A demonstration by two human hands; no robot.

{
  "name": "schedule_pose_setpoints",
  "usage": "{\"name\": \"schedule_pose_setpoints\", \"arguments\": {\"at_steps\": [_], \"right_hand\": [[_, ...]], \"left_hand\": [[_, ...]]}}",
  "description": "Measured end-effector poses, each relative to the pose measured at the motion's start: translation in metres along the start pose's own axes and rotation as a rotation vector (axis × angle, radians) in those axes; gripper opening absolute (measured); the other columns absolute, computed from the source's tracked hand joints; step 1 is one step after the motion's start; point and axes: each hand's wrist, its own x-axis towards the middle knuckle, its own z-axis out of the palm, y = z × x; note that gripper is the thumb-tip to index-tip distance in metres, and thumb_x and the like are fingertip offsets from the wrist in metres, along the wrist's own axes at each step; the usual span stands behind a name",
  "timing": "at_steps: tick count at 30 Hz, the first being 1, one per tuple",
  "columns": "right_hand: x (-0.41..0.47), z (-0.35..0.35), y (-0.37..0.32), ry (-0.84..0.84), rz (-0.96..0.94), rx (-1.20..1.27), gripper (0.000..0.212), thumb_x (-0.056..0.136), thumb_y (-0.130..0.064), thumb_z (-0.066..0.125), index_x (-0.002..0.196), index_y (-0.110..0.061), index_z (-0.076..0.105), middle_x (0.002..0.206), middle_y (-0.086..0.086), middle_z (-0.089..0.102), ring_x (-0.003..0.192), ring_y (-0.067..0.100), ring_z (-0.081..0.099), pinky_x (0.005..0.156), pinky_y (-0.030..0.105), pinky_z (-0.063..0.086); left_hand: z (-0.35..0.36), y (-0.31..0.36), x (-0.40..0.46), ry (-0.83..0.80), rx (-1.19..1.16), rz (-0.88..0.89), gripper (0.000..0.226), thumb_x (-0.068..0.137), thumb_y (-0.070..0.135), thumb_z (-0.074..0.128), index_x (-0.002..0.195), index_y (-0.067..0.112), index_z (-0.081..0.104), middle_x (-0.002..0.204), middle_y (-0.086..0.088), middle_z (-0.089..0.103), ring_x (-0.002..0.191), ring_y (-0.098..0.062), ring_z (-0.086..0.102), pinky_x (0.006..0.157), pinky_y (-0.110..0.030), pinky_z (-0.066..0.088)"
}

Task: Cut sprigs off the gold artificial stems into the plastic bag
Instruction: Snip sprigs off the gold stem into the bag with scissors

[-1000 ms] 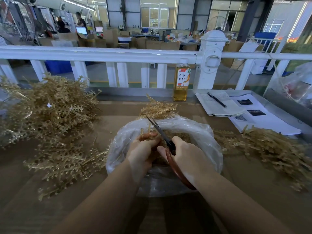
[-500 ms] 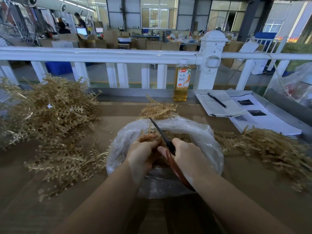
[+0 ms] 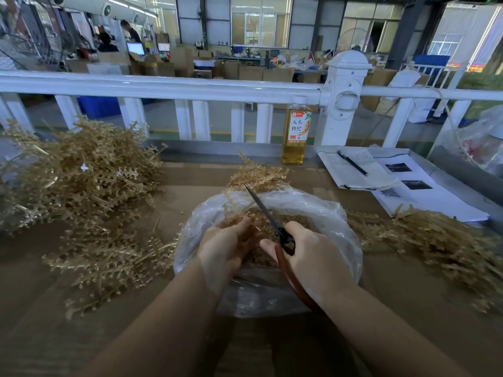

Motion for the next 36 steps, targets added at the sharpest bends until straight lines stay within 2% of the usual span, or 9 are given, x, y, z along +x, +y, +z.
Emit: {"name": "schedule_pose_setpoints", "arguments": {"at_steps": [3,7,11,17,21,23,27,33,36], "right_hand": [[-0.002,0.0,0.0,-0.05,0.003,0.013,0.032,0.089,-0.063,0.047,0.09,-0.031,0.046,0.072,-0.011,0.055,0.067,0.004,0.054,0.056,0.018,0.037],[0.0,-0.001,0.0,-0.107,0.031,0.035,0.033,0.09,-0.061,0.046,0.092,-0.029,0.046,0.075,-0.009,0.057,0.073,0.009,0.058,0.065,0.026,0.045],[0.002,-0.003,0.002,-0.143,0.034,0.04,0.034,0.091,-0.061,0.046,0.089,-0.027,0.044,0.074,-0.008,0.056,0.073,0.012,0.057,0.064,0.028,0.043],[0.003,-0.005,0.004,-0.211,0.012,0.053,0.034,0.09,-0.061,0.048,0.093,-0.027,0.048,0.084,-0.005,0.061,0.08,0.013,0.058,0.072,0.029,0.048],[0.002,-0.006,0.003,-0.207,0.0,0.045,0.034,0.089,-0.06,0.049,0.092,-0.027,0.047,0.082,-0.005,0.058,0.08,0.013,0.057,0.066,0.027,0.043],[0.003,-0.005,0.003,-0.206,-0.005,0.034,0.035,0.089,-0.06,0.049,0.093,-0.026,0.048,0.084,-0.004,0.058,0.081,0.015,0.057,0.069,0.029,0.044],[0.006,-0.005,0.004,-0.21,-0.01,0.025,0.037,0.09,-0.06,0.049,0.093,-0.023,0.049,0.084,-0.002,0.059,0.081,0.017,0.057,0.072,0.032,0.047],[0.008,-0.005,0.007,-0.233,-0.004,0.059,0.036,0.089,-0.062,0.048,0.086,-0.025,0.048,0.074,-0.007,0.056,0.073,0.014,0.057,0.065,0.03,0.043],[0.01,-0.006,0.009,-0.241,-0.002,0.051,0.037,0.088,-0.064,0.048,0.081,-0.027,0.046,0.071,-0.009,0.055,0.071,0.009,0.055,0.062,0.028,0.04]], "left_hand": [[0.0,0.003,-0.002,0.011,-0.003,0.013,0.008,0.088,0.001,0.059,0.082,0.007,0.06,0.058,-0.007,0.067,0.051,-0.017,0.067,0.045,-0.026,0.054],[-0.001,0.005,-0.004,0.019,-0.055,0.017,0.011,0.086,-0.004,0.061,0.09,0.006,0.056,0.075,-0.011,0.065,0.064,-0.019,0.066,0.05,-0.029,0.057],[-0.003,0.006,-0.004,0.021,-0.038,0.043,0.015,0.084,-0.008,0.06,0.082,0.006,0.055,0.07,-0.01,0.063,0.066,-0.018,0.065,0.051,-0.027,0.057],[-0.007,0.006,0.0,0.005,0.025,0.115,0.015,0.085,-0.006,0.06,0.096,0.004,0.057,0.081,-0.011,0.062,0.072,-0.019,0.063,0.052,-0.024,0.056],[-0.008,0.003,-0.002,-0.025,0.093,0.158,0.014,0.084,-0.008,0.06,0.079,0.005,0.06,0.064,-0.005,0.067,0.055,-0.012,0.066,0.049,-0.02,0.053],[-0.008,0.003,-0.002,-0.033,0.133,0.178,0.015,0.083,-0.008,0.06,0.076,0.006,0.061,0.06,-0.003,0.067,0.052,-0.009,0.065,0.049,-0.019,0.052],[-0.009,0.003,-0.004,-0.035,0.167,0.189,0.018,0.083,-0.007,0.062,0.073,0.008,0.062,0.062,-0.003,0.067,0.051,-0.008,0.065,0.049,-0.02,0.052],[-0.008,0.004,-0.003,-0.034,0.204,0.175,0.019,0.081,-0.007,0.064,0.072,0.009,0.059,0.057,0.0,0.067,0.051,-0.008,0.065,0.048,-0.021,0.053],[-0.008,0.005,-0.002,-0.044,0.206,0.164,0.019,0.081,-0.007,0.064,0.072,0.009,0.059,0.061,-0.003,0.067,0.054,-0.01,0.065,0.049,-0.021,0.053]]}}
